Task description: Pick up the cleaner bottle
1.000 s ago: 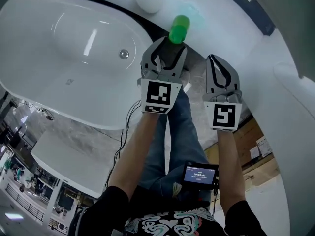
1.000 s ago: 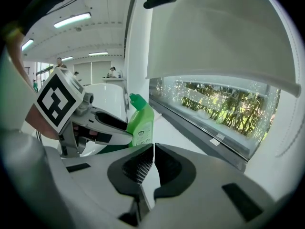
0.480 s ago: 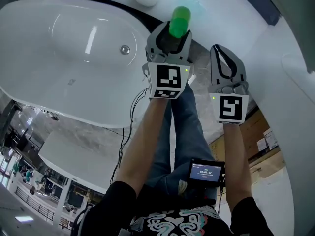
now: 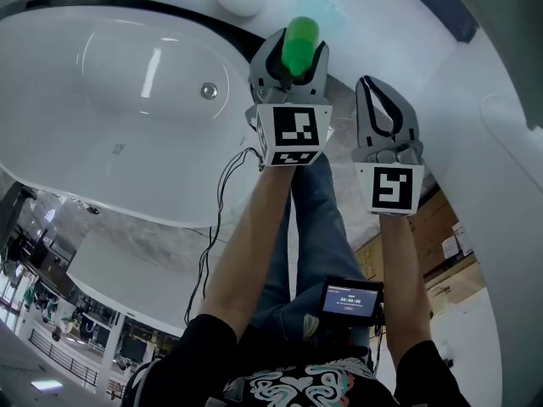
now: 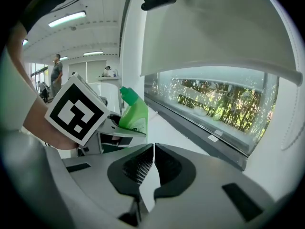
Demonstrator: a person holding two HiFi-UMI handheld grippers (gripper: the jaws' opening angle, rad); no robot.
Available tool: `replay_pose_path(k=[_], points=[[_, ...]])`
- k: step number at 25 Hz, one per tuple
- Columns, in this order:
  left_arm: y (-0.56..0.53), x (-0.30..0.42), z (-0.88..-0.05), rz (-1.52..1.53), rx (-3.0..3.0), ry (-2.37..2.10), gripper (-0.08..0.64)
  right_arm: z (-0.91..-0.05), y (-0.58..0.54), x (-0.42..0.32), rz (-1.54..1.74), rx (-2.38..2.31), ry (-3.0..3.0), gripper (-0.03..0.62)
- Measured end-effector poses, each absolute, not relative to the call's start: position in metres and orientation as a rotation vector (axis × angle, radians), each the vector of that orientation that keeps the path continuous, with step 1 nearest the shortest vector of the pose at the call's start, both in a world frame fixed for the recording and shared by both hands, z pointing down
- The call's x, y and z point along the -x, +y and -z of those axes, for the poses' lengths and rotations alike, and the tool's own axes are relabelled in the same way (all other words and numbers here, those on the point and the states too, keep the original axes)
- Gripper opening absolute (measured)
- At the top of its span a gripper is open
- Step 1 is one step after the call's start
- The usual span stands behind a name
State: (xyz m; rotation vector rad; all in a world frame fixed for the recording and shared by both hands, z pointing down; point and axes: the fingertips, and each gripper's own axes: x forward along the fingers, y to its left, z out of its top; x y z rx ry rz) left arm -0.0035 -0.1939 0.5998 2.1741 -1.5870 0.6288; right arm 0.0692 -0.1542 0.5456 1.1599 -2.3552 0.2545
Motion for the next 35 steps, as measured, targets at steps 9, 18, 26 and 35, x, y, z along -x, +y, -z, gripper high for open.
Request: replay_pose_path(k=[9, 18, 26, 35], points=[[-0.216, 0.003, -0.607, -0.618, -2.178, -1.66, 0.224, -0.548, -0.159, -0.068, -0.276, -1.204, -2.358, 0.029], [-0.218, 0.0, -0.599, -0.568, -2.2, -1.614, 0.215, -0.543, -0.15, -0.074, -0.27, -1.237, -2.357, 0.029], [-0.225, 0.018, -0.601, -0.398, -2.062, -1.587, 0.209, -0.538, -0.146, -0.073, -0.277, -1.256, -2.36, 0.029], [-0.235, 0.031, -0.608, -0.142, -1.906, -1.406, 0.196, -0.533, -0.147, -0.076, -0.309, -1.283, -2.364, 0.029]])
